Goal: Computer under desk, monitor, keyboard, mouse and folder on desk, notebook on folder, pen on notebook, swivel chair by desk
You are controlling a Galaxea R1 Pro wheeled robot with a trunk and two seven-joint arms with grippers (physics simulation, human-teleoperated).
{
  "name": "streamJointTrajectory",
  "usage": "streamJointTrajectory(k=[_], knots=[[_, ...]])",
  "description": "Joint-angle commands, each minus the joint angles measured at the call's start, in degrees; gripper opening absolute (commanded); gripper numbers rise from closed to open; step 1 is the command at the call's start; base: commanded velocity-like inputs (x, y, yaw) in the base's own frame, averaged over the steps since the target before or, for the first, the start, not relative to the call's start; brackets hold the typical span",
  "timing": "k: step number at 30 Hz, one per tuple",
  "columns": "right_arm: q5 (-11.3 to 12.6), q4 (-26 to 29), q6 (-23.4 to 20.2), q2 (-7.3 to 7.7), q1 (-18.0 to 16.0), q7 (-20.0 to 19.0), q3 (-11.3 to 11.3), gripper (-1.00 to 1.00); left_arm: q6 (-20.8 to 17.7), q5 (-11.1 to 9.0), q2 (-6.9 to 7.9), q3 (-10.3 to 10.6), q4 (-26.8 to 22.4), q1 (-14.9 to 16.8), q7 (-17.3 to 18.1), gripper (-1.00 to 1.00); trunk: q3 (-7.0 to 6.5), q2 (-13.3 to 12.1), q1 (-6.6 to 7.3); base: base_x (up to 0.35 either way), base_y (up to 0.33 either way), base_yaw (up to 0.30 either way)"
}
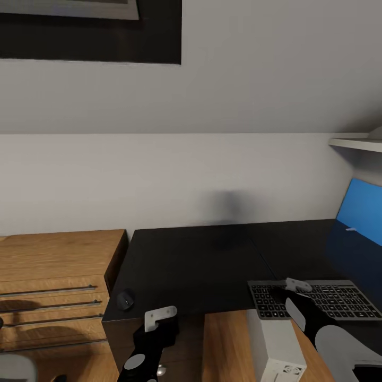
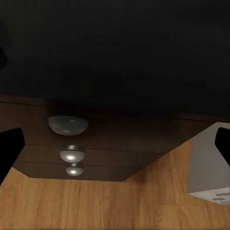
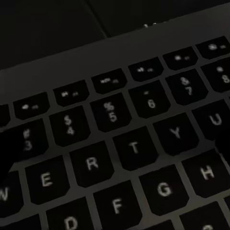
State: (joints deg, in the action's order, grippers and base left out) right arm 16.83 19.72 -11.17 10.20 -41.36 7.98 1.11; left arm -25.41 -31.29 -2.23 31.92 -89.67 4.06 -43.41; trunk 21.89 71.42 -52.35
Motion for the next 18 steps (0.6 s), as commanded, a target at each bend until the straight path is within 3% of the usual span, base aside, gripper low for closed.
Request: streamJointTrajectory(k=[1, 14, 18], knots=[[0.95, -0.37, -0.33, 0.00, 0.05, -0.38, 0.30, 1.00, -0.17, -0.35, 0.00, 0.07, -0.07, 0.07, -0.44, 1.00, 0.08, 0.03, -0.01, 0.000, 0.000, 0.000], [0.99, 1.83, -0.35, -0.09, 0.05, -1.64, 0.38, 1.00, -0.23, -0.35, 0.04, 0.07, -0.07, 0.07, -0.44, 1.00, 0.08, 0.03, -0.01, 0.000, 0.000, 0.000], [1.00, 1.89, -0.37, -0.09, 0.05, -1.65, 0.38, 1.00, -0.25, -0.40, 0.04, 0.07, -0.07, 0.07, -0.44, 1.00, 0.08, 0.03, -0.01, 0.000, 0.000, 0.123]])
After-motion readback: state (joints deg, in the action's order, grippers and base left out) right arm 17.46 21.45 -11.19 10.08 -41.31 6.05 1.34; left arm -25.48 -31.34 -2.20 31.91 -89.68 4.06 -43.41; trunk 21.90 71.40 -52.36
